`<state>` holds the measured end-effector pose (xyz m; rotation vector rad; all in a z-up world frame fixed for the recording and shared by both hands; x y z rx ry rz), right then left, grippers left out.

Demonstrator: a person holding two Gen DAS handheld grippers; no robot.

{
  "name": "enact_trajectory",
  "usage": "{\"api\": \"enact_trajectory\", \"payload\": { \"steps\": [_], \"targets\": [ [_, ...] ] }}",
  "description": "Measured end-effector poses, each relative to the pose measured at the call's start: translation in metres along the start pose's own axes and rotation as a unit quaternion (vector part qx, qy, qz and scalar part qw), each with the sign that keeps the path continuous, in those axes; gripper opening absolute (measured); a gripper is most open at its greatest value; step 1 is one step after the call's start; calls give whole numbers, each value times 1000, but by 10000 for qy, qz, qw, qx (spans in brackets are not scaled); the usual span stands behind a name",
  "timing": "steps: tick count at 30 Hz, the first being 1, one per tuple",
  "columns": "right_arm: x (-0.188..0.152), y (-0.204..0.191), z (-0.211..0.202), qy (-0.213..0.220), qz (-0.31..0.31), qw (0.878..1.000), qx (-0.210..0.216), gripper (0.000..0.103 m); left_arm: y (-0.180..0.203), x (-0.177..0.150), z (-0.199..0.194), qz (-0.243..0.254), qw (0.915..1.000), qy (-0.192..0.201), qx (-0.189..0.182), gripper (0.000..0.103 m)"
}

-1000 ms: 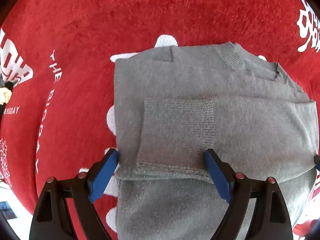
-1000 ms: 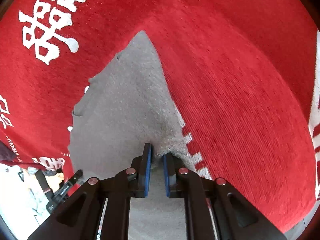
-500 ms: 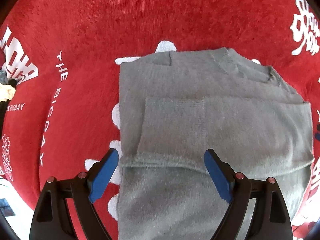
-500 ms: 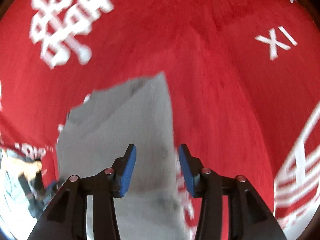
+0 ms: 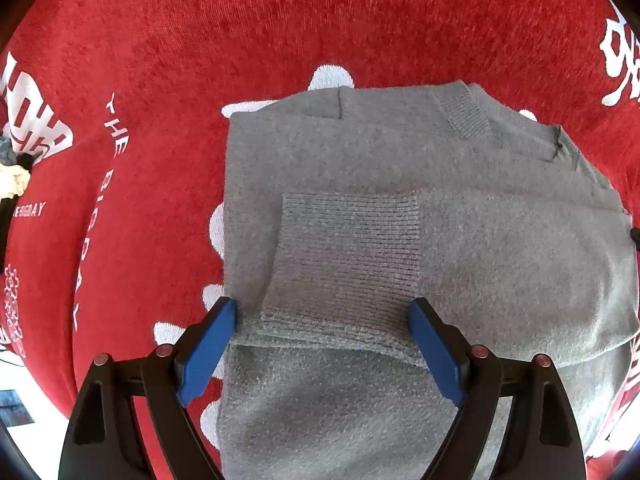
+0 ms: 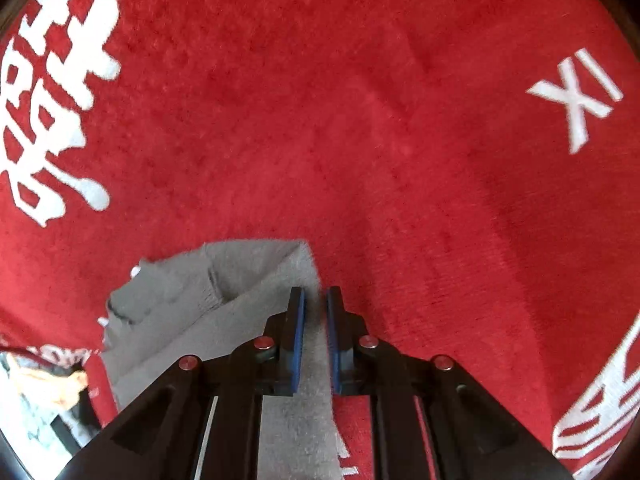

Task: Fold small clothes
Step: 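Open the right tool to release the sleeve and withdraw, then move both tools to the sweater hem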

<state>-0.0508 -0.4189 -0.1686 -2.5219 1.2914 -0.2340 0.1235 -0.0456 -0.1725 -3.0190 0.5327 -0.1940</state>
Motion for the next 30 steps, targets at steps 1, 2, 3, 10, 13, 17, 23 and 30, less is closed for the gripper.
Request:
{"api": "enact_trajectory", "payload": {
  "steps": [1, 2, 3, 10, 13, 17, 23, 30],
  "targets": [
    [-2, 0, -4, 6, -29, 10000, -74, 12, -2, 0, 1, 27, 10000, -10, -7, 88],
    [-6, -1, -10, 25, -118, 9999, -123, 13, -4, 0, 1, 62, 10000, -19, -9, 88],
    [-11, -6, -17, 35, -272, 9996, -100, 13, -5, 0, 0, 89, 10000, -27, -10, 88],
    [-68, -47, -47, -326, -1162, 9926, 107, 14, 1, -11, -13, 261, 9995, -164, -74, 88],
    [-99, -61, -45, -735, -1288, 9884, 325, 14, 10, -19, -22, 339, 9991, -214, -161, 88],
    [-132, -65, -39, -1044, -1386, 9844, 304, 15, 27, -29, -31, 547, 9977, -306, -258, 88],
    [-160, -63, -36, -1310, -1497, 9796, 297, 24, 48, -42, -38, 629, 9966, -437, -303, 88],
    [-177, -64, -37, -1505, -1763, 9722, 328, 84, 72, -59, -49, 489, 9969, -522, -325, 88]
  ]
}}
Point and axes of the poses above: each gripper's, at about its wrist camera, not at the fingertips, and z roughly the way its jaws point, y to its right, x to its top, the point moved 8 cm from there along z, roughly the way its jaws point, and after that the axes turned 1 degree about x, right-handed, at the moved point
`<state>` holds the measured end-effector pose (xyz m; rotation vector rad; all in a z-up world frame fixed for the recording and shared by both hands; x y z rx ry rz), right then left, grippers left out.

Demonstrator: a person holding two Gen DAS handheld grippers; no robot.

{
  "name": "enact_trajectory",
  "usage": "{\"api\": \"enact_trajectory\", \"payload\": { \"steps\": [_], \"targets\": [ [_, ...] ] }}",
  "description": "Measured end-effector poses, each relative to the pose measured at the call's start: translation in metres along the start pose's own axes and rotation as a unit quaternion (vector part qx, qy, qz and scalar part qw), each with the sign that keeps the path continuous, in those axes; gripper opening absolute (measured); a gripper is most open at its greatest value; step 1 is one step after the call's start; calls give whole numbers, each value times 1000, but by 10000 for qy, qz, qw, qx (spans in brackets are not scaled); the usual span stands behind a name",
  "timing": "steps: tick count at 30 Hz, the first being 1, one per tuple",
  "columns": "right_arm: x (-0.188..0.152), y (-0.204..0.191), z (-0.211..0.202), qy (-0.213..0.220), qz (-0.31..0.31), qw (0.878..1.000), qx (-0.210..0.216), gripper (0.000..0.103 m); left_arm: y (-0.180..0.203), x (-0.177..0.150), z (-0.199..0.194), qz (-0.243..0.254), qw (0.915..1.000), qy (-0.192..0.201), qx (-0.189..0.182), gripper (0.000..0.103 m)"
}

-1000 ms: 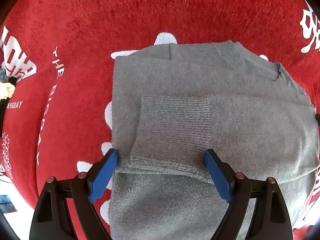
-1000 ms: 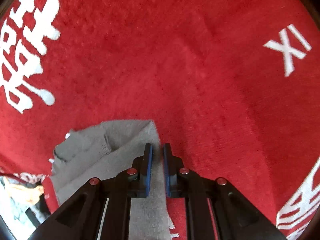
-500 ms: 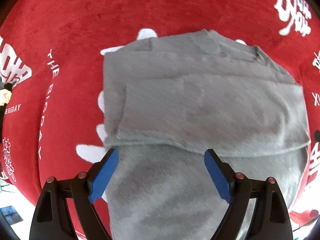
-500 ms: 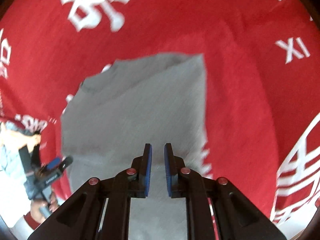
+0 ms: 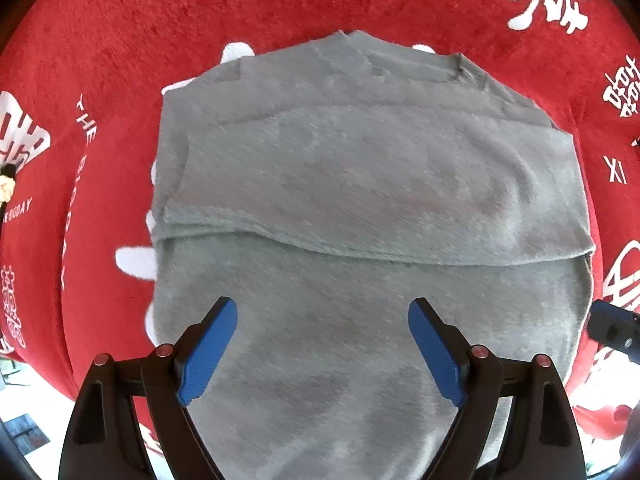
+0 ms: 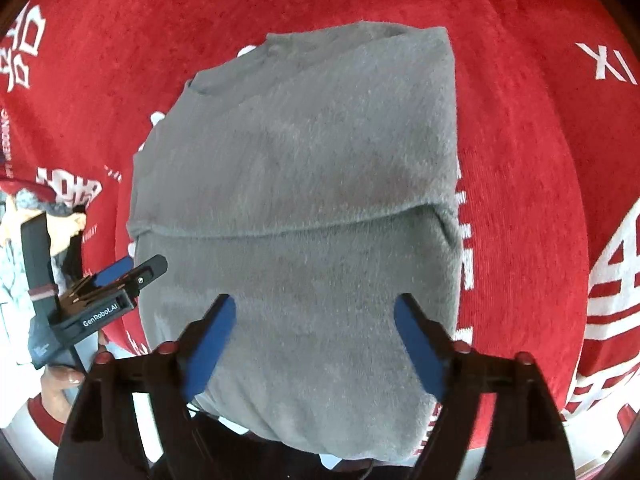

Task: Fold small clothes
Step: 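Move both tools to the sweater hem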

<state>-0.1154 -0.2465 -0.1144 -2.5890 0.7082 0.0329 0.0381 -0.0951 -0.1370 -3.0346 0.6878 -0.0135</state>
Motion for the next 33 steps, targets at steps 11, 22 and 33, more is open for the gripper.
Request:
{"api": "enact_trajectory", "payload": {
  "steps": [11, 22, 33],
  "targets": [
    [-23, 20, 0, -341, -245, 9989, -199, 84, 28, -36, -8, -285, 9995, -139, -32, 88],
    [-60, 28, 3, -301, -48, 9994, -187, 84, 19, -89, -13, -185, 9995, -219, -141, 88],
    [-123, -14, -4, 233, 364, 9985, 342, 84, -72, -170, -34, -474, 9983, 40, -325, 88]
  ]
}}
Point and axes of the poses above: each gripper's, at about its wrist camera, not at the fingertips, and z roughly the way its jaws point, y to its right, x to its top, the point moved 8 cm from there along z, roughly the way its jaws point, and after that the axes turned 1 degree about x, right-handed, at the moved point
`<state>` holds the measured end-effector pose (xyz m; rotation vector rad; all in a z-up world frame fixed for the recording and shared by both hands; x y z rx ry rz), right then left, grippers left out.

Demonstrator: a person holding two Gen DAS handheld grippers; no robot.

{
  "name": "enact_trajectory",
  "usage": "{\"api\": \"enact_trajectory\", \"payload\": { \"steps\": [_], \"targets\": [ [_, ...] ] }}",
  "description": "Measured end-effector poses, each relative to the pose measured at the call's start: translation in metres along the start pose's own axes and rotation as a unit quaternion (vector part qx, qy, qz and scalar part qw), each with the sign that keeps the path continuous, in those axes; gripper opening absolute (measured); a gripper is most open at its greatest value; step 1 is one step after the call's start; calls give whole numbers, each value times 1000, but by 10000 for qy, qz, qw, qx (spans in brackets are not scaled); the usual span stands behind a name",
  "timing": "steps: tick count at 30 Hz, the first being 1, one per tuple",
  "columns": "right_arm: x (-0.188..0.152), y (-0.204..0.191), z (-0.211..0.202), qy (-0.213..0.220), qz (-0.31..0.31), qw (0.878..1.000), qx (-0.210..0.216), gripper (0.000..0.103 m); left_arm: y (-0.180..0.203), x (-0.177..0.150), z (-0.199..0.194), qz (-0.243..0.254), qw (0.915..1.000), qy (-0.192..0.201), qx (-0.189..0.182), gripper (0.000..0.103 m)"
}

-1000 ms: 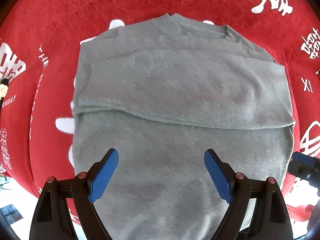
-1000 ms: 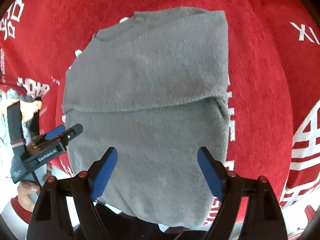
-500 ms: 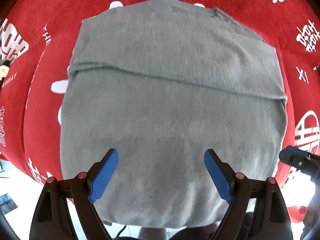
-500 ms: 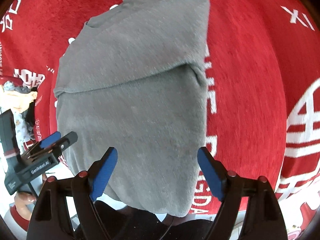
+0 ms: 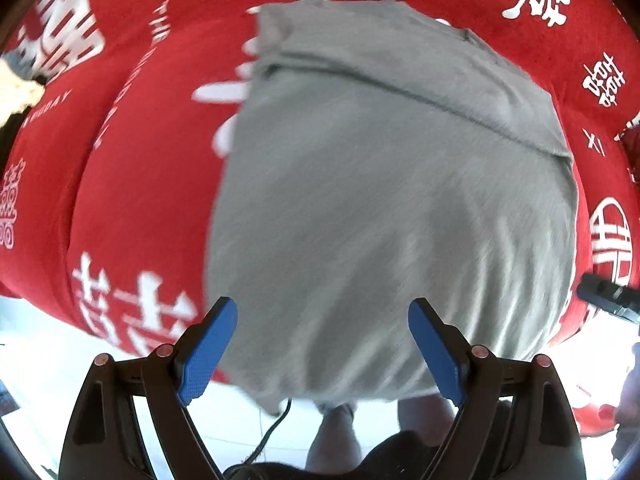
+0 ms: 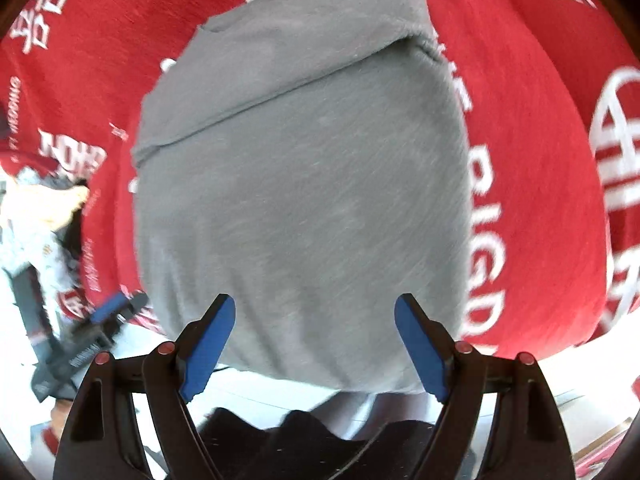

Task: Fold small clothes
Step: 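Move both tools to the sweater hem, then grasp the hem with both tools and lift it toward the collar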

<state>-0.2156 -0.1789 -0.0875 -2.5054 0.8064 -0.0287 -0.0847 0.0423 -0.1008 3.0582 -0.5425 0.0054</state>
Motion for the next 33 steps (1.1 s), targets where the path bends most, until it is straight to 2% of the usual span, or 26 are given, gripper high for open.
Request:
{"api": "enact_trajectory", "payload": {
  "steps": [4, 8, 16, 22, 25, 30, 33],
  "targets": [
    [-23, 4, -2, 143, 179, 9997, 87, 85, -28, -28, 4, 41, 9999, -40, -132, 88],
    [-51, 13, 5, -17, 285, 9996, 81, 84, -47, -54, 17, 11, 9992, -210, -329, 88],
    [-90, 55, 25, -493, 345, 9982, 2, 84, -50, -75, 50, -81, 9961, -420, -766, 88],
    [-101, 92, 49, -680, 208, 9972, 225, 84, -44, -90, 79, -69, 9899, -692, -1232, 88],
    [-101, 102, 65, -772, 196, 9956, 501, 84, -42, -93, 86, 13, 9870, -709, -1444, 88],
    [-103, 100, 92, -1079, -143, 9913, 739, 85, -51, -97, 87, -16, 9849, -621, -1619, 88],
    [-110, 96, 104, -1327, -385, 9865, 884, 84, -54, -101, 84, -147, 9805, -612, -1863, 88]
  ]
}}
Point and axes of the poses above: each gripper's, at about its wrist camera, not at the fingertips, and z roughly the way its jaws point, y to its right, x to its top, the point moved 8 cm from there along z, roughly the way its jaws point, and after that the axes turned 1 degree about x, right-handed, at the moved point
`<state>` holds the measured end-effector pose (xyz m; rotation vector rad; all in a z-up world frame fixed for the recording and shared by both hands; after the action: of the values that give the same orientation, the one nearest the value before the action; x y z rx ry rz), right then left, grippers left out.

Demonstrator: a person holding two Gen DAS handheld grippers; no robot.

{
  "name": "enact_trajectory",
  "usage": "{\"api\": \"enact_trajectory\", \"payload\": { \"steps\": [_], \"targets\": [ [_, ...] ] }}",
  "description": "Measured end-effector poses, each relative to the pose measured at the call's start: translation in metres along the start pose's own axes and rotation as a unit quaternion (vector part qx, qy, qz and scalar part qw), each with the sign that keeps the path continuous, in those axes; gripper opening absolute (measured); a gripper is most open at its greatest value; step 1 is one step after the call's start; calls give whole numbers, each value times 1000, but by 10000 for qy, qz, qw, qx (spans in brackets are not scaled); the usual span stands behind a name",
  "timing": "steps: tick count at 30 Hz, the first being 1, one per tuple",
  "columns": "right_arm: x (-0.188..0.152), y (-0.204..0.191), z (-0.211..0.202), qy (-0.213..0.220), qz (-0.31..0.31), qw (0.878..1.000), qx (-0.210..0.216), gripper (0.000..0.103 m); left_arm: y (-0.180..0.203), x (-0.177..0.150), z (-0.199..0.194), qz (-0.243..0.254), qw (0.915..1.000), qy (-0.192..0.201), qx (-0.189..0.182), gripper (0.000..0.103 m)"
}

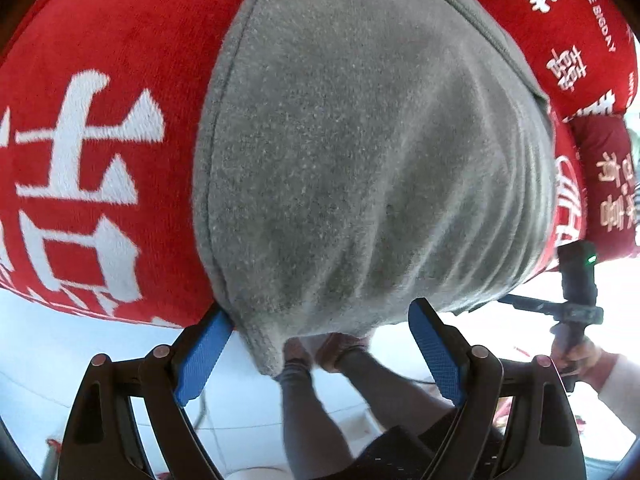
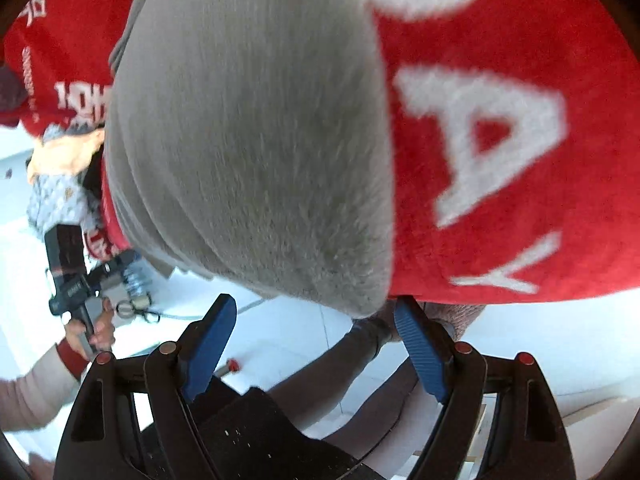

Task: Fold small clothes
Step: 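Grasp the hem with both tools and lift it toward the collar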

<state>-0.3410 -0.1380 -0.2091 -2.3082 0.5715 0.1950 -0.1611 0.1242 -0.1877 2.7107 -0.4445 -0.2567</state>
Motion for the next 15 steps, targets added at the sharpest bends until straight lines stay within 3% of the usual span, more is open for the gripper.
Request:
{"api": "enact_trajectory", "payload": {
  "steps": [6, 10, 11, 12, 13, 14, 15],
  "targets": [
    [6, -21, -4, 154, 25, 9969, 768, 82, 10, -4, -1, 177, 9996, -6, -218, 88],
    [5, -18, 6, 77, 133, 9967, 793, 76, 21, -3, 5, 410, 9990, -78, -165, 86],
    [6, -14, 9, 51, 245, 9968, 757, 72, 22, -2, 6, 441, 9989, -102, -133, 81],
    [5, -7, 9, 33, 435, 9965, 719, 56, 22, -2, 6, 469, 9988, -141, -94, 68],
    [5, -2, 8, 33, 565, 9959, 699, 32, 22, -2, 6, 491, 9986, -177, -69, 52],
    [4, 3, 7, 51, 702, 9951, 690, 19, 20, -2, 4, 507, 9985, -199, -89, 41],
    [4, 4, 5, 101, 784, 9939, 774, 13, 19, -2, 3, 517, 9982, -235, -168, 15]
  ]
}}
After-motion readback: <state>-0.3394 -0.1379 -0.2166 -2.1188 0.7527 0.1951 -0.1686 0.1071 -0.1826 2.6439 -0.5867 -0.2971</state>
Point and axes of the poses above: each gripper's, at about its wrist camera, not at the fingertips, and z roughly the way its jaws point, y to its right, x to its top, the point moved 8 cm from there along z, roughly the way its jaws point, and after that the axes turned 1 degree about x, right-handed, at the moved point
